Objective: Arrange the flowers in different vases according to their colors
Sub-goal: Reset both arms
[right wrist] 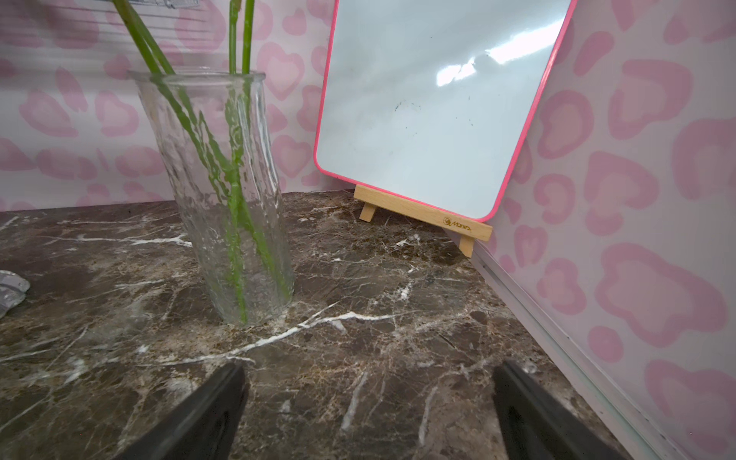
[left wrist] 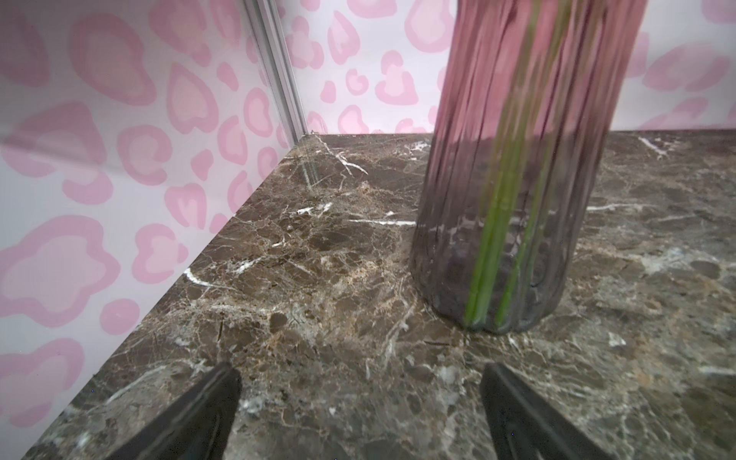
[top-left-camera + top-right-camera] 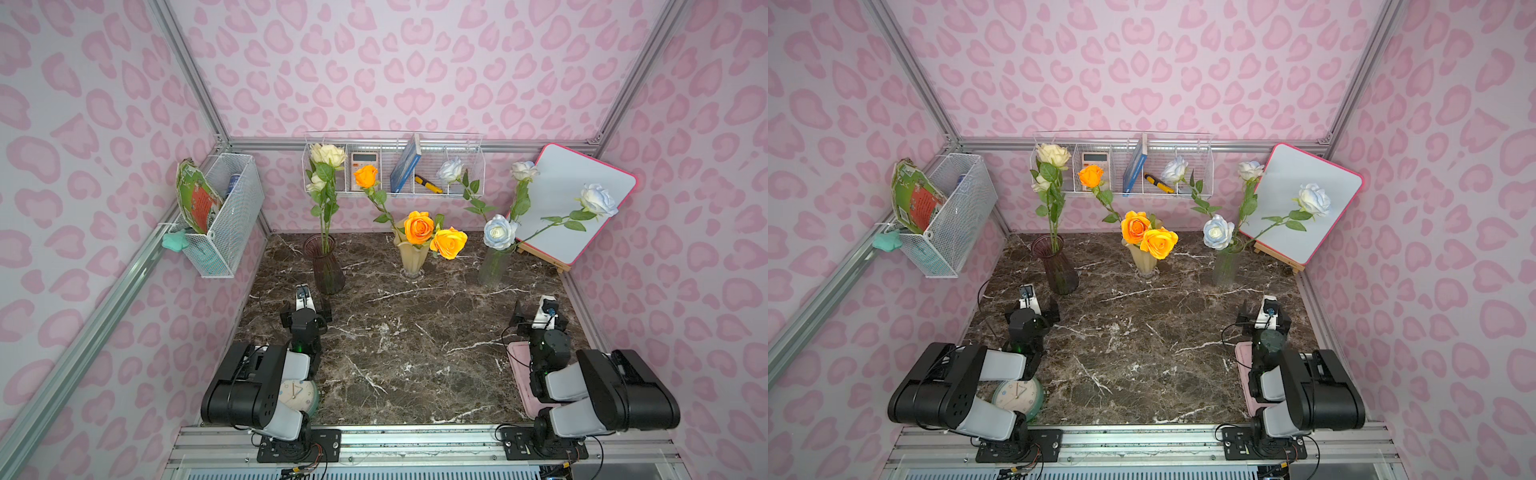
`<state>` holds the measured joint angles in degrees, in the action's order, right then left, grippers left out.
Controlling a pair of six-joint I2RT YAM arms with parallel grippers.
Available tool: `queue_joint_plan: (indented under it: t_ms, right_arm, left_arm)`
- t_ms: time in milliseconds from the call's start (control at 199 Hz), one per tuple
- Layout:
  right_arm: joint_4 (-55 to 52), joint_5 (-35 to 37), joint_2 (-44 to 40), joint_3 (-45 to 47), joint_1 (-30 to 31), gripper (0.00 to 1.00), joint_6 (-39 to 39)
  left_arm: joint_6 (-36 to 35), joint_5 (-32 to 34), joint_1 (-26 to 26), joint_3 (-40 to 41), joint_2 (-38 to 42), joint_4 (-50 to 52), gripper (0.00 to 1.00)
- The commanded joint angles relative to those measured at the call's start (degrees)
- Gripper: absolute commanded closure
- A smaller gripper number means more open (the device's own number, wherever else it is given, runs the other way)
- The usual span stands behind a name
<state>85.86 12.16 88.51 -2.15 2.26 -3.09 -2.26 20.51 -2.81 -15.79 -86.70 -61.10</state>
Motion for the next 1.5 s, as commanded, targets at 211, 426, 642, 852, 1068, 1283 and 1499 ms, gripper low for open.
queue_joint_plan:
  t_ms: [211,426,642,852,1068,1283,1499]
  right_arm:
    - [1.4,1.93,2.03,-5.44,0.54,0.01,1.08]
    - [-9.28,3.13,0.35,-9.4,0.38,0.01,-0.43]
    - [-6.15,3.21,1.13,-8.53,0.46,0.01,-0.03]
    - [-5.22,3.21,1.34,-8.31,0.5,0.01,0.17]
    - [-5.18,3.21,1.38,-8.31,0.52,0.01,0.1]
    - [-5.18,3.21,1.33,-8.31,0.54,0.01,0.15]
    - [-5.18,3.22,1.36,-8.31,0.46,0.01,0.1]
  left_arm:
    - [3.38,-12.12,4.52,-4.43,-1.62,7.2,0.01]
    - [6.56,-18.58,8.94,-10.24,-2.15,18.3,0.01]
    - [6.66,-18.66,8.96,-10.14,-1.9,18.13,0.01]
    - [6.66,-18.67,8.94,-10.05,-1.89,18.0,0.01]
    - [6.59,-18.67,8.92,-10.06,-1.87,18.03,0.01]
    - [6.65,-18.67,8.96,-10.03,-1.77,18.08,0.01]
    - [6.66,-18.67,8.88,-10.12,-1.88,18.05,0.01]
